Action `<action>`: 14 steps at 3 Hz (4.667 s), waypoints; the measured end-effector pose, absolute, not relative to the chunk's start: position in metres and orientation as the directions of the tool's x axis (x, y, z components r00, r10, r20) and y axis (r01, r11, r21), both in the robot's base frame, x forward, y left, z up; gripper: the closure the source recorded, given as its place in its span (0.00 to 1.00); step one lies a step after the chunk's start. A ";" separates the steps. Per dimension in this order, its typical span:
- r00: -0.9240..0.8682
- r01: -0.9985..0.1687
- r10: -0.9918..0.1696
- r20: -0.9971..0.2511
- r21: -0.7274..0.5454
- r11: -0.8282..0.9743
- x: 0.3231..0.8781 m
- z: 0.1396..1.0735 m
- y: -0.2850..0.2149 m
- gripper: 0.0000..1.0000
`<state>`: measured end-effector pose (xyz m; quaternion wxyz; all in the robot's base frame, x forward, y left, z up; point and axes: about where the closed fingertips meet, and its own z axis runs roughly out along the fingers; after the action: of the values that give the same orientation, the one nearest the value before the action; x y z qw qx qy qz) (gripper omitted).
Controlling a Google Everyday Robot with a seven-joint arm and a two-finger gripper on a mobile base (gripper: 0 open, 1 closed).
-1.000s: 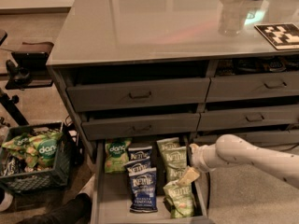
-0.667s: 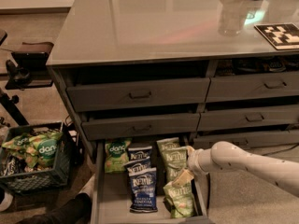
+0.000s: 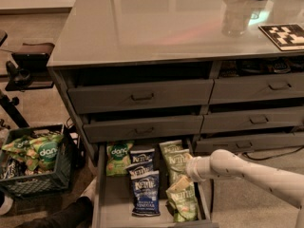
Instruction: Pick blue chip bag from bottom drawer and place on counter
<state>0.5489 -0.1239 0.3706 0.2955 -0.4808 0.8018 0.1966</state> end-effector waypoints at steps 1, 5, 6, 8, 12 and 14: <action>-0.346 -0.897 -0.661 -0.666 0.029 0.440 0.554 0.350 -0.106 0.00; -0.302 -0.930 -0.707 -0.639 0.034 0.367 0.579 0.256 -0.037 0.00; -0.310 -0.930 -0.711 -0.631 0.044 0.366 0.581 0.242 -0.034 0.01; -0.343 -0.923 -0.711 -0.614 0.079 0.378 0.583 0.215 -0.032 0.10; -0.395 -0.909 -0.703 -0.591 0.140 0.393 0.587 0.178 -0.018 0.14; -0.426 -0.894 -0.690 -0.585 0.155 0.421 0.584 0.176 -0.018 0.56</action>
Offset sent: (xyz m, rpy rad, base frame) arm 0.0273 0.0739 -0.0823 -0.0103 0.0083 0.1033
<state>0.5845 -0.0177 0.1759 0.2229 -0.4870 0.8129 0.2288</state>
